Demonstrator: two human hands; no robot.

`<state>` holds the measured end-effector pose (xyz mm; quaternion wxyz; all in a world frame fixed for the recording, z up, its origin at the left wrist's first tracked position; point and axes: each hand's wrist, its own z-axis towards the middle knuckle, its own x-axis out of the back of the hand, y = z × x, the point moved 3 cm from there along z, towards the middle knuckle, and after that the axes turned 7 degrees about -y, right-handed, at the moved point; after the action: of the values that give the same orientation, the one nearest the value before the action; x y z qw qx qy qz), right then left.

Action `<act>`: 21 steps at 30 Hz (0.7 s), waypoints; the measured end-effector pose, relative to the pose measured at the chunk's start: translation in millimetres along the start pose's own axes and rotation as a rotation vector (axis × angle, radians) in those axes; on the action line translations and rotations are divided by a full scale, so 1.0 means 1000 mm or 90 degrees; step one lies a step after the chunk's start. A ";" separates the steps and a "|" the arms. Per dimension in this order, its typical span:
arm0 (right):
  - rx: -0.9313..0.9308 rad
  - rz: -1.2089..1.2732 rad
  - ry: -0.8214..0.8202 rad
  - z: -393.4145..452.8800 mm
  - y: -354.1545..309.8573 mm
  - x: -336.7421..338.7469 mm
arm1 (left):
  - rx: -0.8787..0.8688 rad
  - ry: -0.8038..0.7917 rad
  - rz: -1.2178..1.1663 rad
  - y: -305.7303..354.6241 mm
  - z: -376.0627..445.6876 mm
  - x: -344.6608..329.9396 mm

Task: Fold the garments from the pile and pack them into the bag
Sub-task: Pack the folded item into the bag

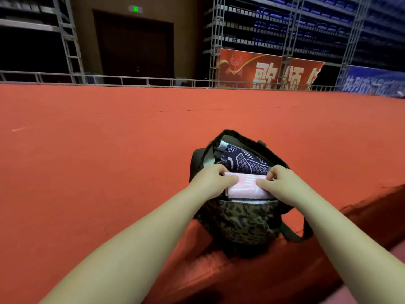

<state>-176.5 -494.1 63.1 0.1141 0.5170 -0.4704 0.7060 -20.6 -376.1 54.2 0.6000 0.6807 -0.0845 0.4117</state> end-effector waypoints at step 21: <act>0.322 0.005 -0.063 -0.036 -0.230 -0.113 | 0.165 0.079 -0.209 -0.144 -0.141 0.162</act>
<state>0.0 -307.1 92.8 -0.0451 0.5612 -0.2861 0.7753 107.1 -151.7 46.0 0.5708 0.7300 0.1181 0.3568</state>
